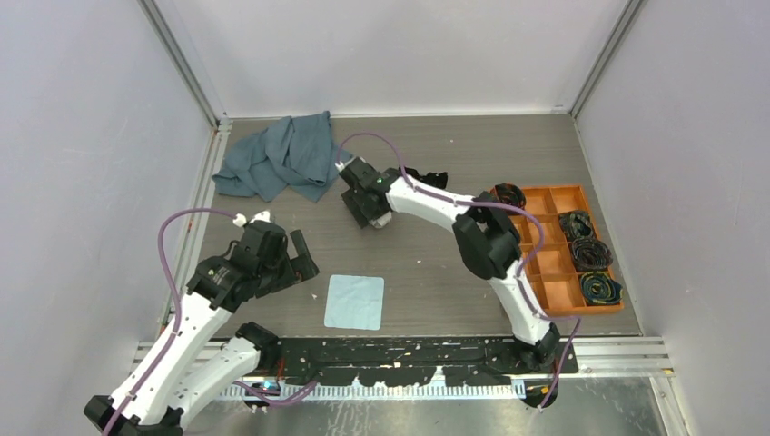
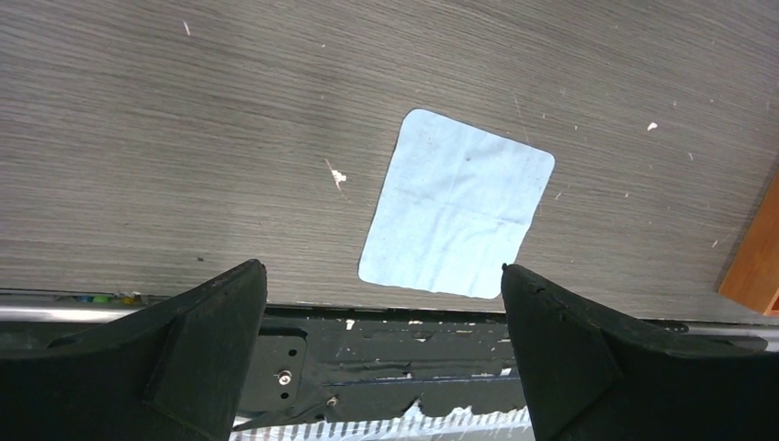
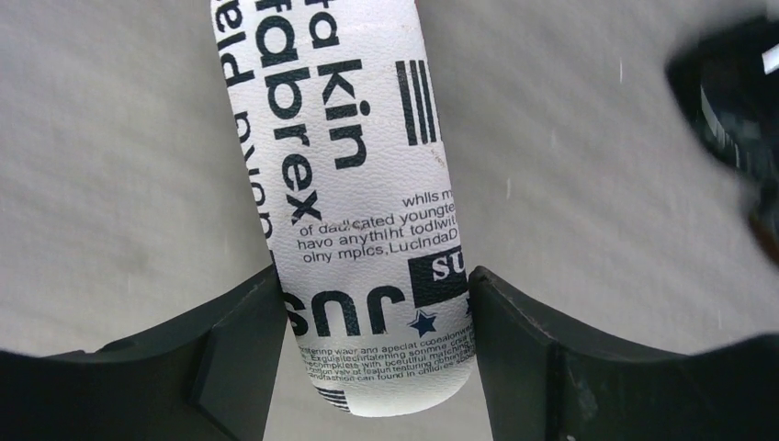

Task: Organize the sunglasses
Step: Move the sunglasses case at the center of the board.

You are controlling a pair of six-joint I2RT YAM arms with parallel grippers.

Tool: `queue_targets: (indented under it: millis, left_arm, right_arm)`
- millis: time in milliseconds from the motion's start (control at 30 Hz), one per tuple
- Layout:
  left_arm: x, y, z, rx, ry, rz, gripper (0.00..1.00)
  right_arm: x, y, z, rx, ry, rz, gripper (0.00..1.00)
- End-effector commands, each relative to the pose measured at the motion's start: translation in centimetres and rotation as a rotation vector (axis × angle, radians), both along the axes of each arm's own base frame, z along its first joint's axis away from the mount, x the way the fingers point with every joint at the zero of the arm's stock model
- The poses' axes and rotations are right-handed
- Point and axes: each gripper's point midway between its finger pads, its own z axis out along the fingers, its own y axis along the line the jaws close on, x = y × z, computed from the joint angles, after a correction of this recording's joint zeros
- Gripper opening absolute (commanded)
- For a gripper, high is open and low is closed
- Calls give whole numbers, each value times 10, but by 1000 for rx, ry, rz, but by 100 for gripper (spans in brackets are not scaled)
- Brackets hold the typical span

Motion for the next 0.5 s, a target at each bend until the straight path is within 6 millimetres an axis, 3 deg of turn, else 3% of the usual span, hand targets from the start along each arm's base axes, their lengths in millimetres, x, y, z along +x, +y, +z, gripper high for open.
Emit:
queue_targets:
  millis: [0, 33, 167, 300, 467]
  left_arm:
    - [10, 5, 9, 31, -15, 36, 100]
    - [11, 5, 7, 41, -4, 40, 100]
    - [14, 5, -11, 91, 74, 47, 100]
    - [22, -6, -18, 91, 129, 23, 100]
    - [39, -15, -10, 90, 111, 7, 100]
  right_arm:
    - [-39, -22, 69, 27, -161, -157, 64]
    - [-49, -33, 78, 42, -179, -214, 65]
    - [-88, -77, 59, 93, -141, -390, 70]
    - [-112, -71, 53, 254, -108, -447, 71]
    - [-122, -51, 47, 299, -68, -432, 77]
